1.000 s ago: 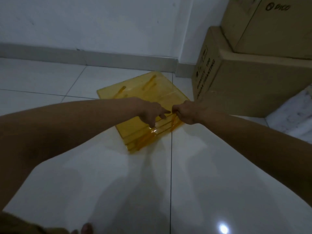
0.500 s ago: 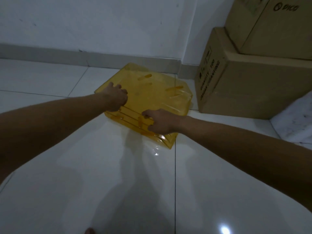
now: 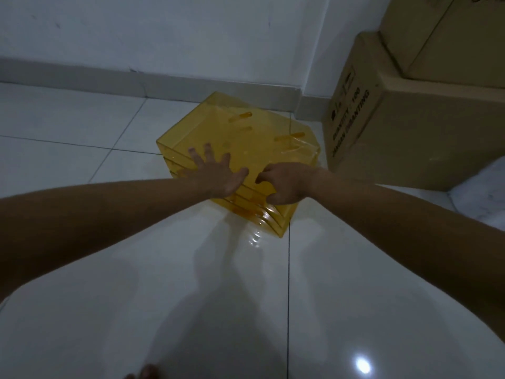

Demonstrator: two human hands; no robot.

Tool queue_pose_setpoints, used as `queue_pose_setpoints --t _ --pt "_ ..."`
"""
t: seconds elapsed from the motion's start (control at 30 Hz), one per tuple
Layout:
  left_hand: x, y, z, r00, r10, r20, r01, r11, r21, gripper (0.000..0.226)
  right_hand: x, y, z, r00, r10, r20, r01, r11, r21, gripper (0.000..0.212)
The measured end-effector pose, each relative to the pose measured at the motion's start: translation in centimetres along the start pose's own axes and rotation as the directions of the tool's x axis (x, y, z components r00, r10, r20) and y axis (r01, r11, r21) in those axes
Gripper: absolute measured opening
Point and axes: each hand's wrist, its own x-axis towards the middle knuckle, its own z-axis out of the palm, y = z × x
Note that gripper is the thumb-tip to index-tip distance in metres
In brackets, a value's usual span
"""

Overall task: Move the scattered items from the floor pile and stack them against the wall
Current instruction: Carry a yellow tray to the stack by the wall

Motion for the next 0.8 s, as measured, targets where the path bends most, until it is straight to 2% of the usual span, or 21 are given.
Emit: queue_pose_setpoints --t 0.07,0.1,0.2,0.33,0.53,0.67,0.8 --pt "0.1 0.3 1.0 0.992 -0.121 -0.027 0.119 0.991 -0.058 0.088 -0.2 1.0 0.3 0.999 0.038 0.004 -0.038 0.999 -0.026 0.071" --pt "0.3 0.3 1.3 0.993 -0.122 0.004 0.122 0.987 -0.102 0.088 -0.3 1.3 0.6 0.998 0.064 0.016 -0.063 0.996 -0.062 0.073" --pt "0.9 0.2 1.4 0.999 0.031 0.036 -0.021 0.971 -0.237 0.074 -0.4 2.0 1.5 0.989 0.138 0.051 -0.129 0.979 -0.156 0.074" --pt "0.9 0.0 0.6 0.987 0.159 0.033 -0.152 0.974 -0.169 0.052 -0.4 2.5 2.1 0.989 0.142 0.05 -0.134 0.98 -0.149 0.071" --pt "5.3 -4.5 -2.3 0.93 0.349 0.116 -0.347 0.937 -0.039 0.04 -0.6 2.5 2.9 0.993 0.117 0.022 -0.112 0.981 -0.157 0.073" --pt "7.2 -4.2 -2.7 0.889 0.442 0.12 -0.448 0.893 0.028 0.043 -1.1 2.6 3.6 0.992 0.124 -0.005 -0.123 0.979 -0.162 0.08" --pt "8.6 -3.3 -2.7 0.893 0.444 0.079 -0.447 0.894 0.025 0.05 -1.4 3.2 4.5 0.987 0.156 0.044 -0.146 0.973 -0.177 0.1"
